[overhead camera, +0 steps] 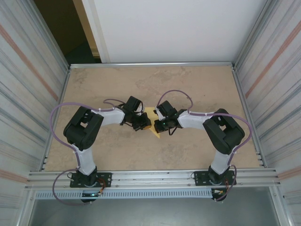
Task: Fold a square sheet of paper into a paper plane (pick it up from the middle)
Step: Third fold the triangle at the center of the table.
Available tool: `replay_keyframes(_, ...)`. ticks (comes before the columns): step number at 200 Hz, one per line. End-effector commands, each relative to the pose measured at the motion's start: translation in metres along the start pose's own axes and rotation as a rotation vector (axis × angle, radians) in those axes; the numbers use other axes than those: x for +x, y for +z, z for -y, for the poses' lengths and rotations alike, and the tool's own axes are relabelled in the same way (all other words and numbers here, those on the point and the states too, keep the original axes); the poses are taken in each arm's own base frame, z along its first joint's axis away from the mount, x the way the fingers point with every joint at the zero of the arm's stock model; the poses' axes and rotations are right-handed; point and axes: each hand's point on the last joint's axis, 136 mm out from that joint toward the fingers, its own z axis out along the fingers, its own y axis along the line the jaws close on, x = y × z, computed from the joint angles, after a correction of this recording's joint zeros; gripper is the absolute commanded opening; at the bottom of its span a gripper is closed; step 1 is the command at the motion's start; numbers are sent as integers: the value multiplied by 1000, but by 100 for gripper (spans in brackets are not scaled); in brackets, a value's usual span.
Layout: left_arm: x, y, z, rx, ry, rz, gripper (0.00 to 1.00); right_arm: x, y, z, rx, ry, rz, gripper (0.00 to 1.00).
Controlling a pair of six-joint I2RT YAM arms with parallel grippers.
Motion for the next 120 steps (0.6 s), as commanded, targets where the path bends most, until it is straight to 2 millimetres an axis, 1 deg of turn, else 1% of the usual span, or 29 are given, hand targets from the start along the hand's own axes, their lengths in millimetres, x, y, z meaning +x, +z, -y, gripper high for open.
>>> replay_keyframes(1,-1,3,-2,-22,20,-5,10,25,12,16,53,51,-94,4)
replay_keyframes(120,-1,6,-8,-42,15,-12,10,23,10,15,51,49,-91,4)
